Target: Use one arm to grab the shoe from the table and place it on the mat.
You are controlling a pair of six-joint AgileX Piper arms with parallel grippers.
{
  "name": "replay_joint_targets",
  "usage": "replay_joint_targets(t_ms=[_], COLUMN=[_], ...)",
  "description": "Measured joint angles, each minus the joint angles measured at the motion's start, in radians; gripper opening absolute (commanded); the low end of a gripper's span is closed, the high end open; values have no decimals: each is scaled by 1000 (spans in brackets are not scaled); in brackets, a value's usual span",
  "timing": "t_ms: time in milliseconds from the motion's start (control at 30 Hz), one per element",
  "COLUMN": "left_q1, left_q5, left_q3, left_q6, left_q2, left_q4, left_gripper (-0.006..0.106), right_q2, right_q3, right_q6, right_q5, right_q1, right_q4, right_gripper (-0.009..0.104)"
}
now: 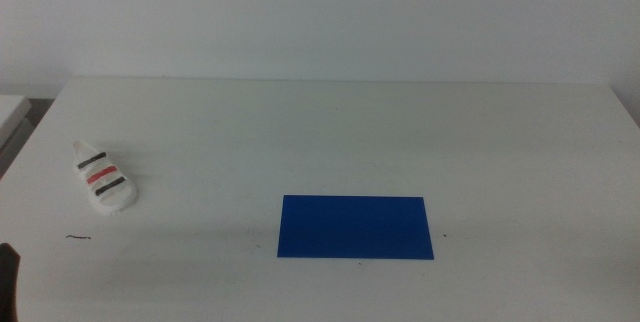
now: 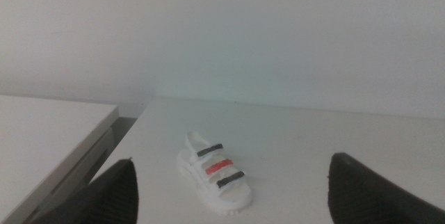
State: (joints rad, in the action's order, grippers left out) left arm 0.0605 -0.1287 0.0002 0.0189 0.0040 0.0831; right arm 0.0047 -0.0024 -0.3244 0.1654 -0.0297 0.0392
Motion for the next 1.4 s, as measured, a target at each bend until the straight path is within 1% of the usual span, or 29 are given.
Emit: replay_joint_targets(t_ms=[200, 400, 500, 700, 800, 867, 967, 1100, 1267, 1400], left_q1=[0, 2, 51, 216, 271, 283, 283, 240, 165, 117], left_q5=[0, -11, -123, -524, -664, -725, -817, -876, -912, -902], left_q3=[0, 0, -84, -544, -728, -829, -986, -1150, -1302, -1392], left_q6=[0, 0, 0, 0, 23, 68, 151, 244, 401, 477], left_q2=[0, 0, 82, 509, 727, 849, 1033, 1268, 1490, 1662], left_q4=[-30, -42, -38, -17, 25, 34, 38, 29, -21, -30], left_gripper=[94, 94, 94, 94, 94, 94, 94, 94, 94, 94], right_q2=[0, 0, 0, 0, 0, 0, 0, 0, 0, 0], right_q3=[0, 0, 0, 0, 0, 0, 0, 0, 0, 0], right_q6=[0, 0, 0, 0, 0, 0, 0, 0, 0, 0], right_q5=[0, 0, 0, 0, 0, 0, 0, 0, 0, 0], right_q1=[0, 0, 0, 0, 0, 0, 0, 0, 0, 0], right_q4=[0, 0, 0, 0, 0, 0, 0, 0, 0, 0], right_gripper=[79, 79, 79, 79, 79, 79, 79, 79, 79, 79])
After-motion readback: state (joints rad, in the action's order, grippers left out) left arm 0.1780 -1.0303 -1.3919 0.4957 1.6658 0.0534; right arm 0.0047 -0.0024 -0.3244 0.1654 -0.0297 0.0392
